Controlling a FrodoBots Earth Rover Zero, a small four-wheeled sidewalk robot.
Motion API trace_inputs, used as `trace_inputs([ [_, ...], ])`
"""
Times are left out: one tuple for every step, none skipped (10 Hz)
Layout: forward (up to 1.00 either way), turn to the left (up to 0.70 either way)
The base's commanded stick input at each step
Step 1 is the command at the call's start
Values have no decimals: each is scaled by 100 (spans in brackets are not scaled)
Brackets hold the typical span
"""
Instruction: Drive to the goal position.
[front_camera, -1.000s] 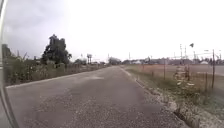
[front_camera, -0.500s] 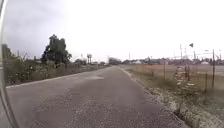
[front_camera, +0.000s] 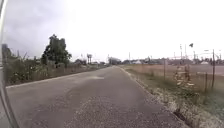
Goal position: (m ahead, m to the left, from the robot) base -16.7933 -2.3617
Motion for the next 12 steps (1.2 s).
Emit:
trace_inputs([
  [7,0],
  [8,0],
  [9,0],
  [8,0],
  [8,0],
  [8,0],
  [8,0],
  [7,0],
  [8,0],
  [7,0],
  [8,0],
  [8,0],
])
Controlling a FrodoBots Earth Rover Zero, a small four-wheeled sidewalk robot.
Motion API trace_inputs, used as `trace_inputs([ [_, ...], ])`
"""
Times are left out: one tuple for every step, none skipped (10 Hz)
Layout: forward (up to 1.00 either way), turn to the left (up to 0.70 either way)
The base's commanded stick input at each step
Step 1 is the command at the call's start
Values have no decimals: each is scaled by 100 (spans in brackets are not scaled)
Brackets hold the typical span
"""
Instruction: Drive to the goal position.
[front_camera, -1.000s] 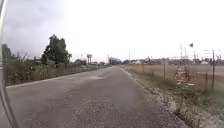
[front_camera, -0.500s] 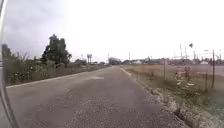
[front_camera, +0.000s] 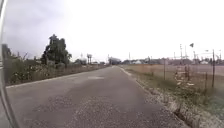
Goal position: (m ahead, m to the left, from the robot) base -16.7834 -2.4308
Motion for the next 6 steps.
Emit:
trace_inputs([
  [8,0],
  [8,0],
  [8,0],
  [8,0],
  [8,0],
  [8,0],
])
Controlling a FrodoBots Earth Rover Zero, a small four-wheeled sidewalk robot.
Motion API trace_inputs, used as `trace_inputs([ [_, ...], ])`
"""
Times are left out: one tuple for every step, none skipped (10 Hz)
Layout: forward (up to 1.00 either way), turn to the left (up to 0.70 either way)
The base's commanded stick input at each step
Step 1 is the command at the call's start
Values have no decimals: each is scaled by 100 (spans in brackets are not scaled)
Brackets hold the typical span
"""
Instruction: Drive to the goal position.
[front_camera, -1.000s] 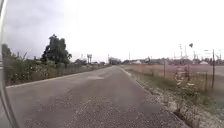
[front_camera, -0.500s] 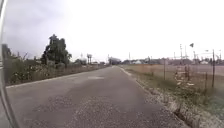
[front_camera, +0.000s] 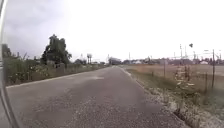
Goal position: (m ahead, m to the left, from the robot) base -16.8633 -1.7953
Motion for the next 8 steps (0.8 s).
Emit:
trace_inputs([
  [8,0],
  [8,0],
  [8,0],
  [9,0],
  [8,0],
  [7,0],
  [7,0],
  [8,0],
])
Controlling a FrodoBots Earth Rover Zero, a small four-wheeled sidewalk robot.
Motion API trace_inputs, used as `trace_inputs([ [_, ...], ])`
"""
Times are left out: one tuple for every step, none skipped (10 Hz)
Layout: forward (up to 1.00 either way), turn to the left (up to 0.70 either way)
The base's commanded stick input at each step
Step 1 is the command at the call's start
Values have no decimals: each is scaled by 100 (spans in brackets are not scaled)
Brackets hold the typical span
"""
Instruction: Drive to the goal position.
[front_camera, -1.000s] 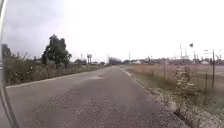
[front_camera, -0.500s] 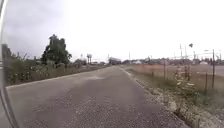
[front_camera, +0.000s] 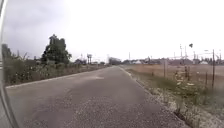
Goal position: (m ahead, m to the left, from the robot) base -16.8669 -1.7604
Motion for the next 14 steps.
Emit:
trace_inputs([
  [8,0],
  [8,0],
  [8,0],
  [8,0],
  [8,0],
  [8,0],
  [8,0],
  [8,0],
  [7,0],
  [8,0],
  [8,0],
  [8,0],
  [7,0],
  [8,0],
])
